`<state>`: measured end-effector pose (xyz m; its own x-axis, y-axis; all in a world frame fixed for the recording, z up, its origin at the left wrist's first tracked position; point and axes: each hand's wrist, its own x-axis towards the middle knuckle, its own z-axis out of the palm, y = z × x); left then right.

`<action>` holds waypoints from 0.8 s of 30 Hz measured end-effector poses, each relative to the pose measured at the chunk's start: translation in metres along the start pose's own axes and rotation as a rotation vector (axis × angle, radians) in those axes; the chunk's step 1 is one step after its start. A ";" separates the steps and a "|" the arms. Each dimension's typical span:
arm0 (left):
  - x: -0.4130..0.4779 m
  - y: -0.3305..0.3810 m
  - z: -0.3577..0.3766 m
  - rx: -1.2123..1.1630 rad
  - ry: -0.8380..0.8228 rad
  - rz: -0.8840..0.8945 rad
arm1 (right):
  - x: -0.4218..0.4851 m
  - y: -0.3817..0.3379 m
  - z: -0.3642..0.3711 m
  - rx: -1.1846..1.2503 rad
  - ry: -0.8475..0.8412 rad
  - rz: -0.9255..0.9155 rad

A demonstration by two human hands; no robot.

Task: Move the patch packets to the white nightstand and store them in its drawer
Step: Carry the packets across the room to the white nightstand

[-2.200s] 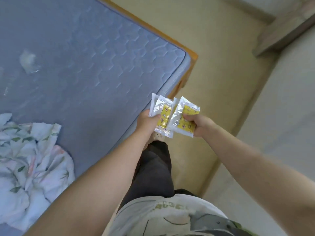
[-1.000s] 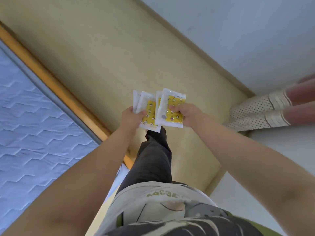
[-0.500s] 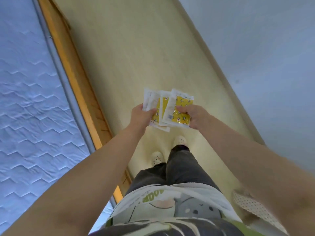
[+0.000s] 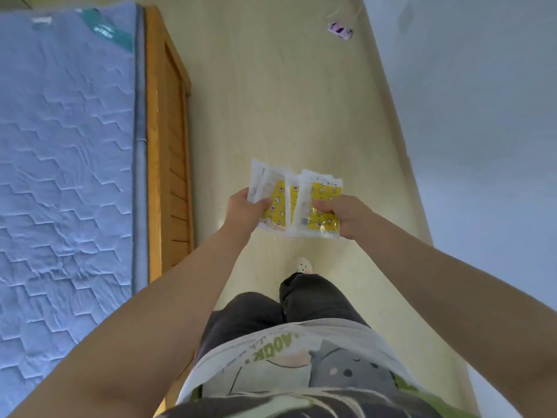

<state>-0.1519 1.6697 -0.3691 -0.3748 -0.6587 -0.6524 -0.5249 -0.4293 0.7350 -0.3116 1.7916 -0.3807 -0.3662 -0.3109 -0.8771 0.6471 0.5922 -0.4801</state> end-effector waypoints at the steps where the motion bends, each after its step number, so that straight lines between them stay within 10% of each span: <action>1: 0.016 0.016 -0.004 -0.008 0.035 -0.007 | 0.014 -0.024 0.007 -0.030 -0.006 0.001; 24: 0.393 0.261 -0.234 -0.328 0.491 -0.237 | 0.252 -0.462 0.387 -0.689 -0.172 -0.004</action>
<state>-0.2578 1.1541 -0.3902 0.1582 -0.6959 -0.7005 -0.2605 -0.7137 0.6502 -0.4443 1.1522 -0.3853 -0.2198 -0.3939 -0.8925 0.0549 0.9084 -0.4144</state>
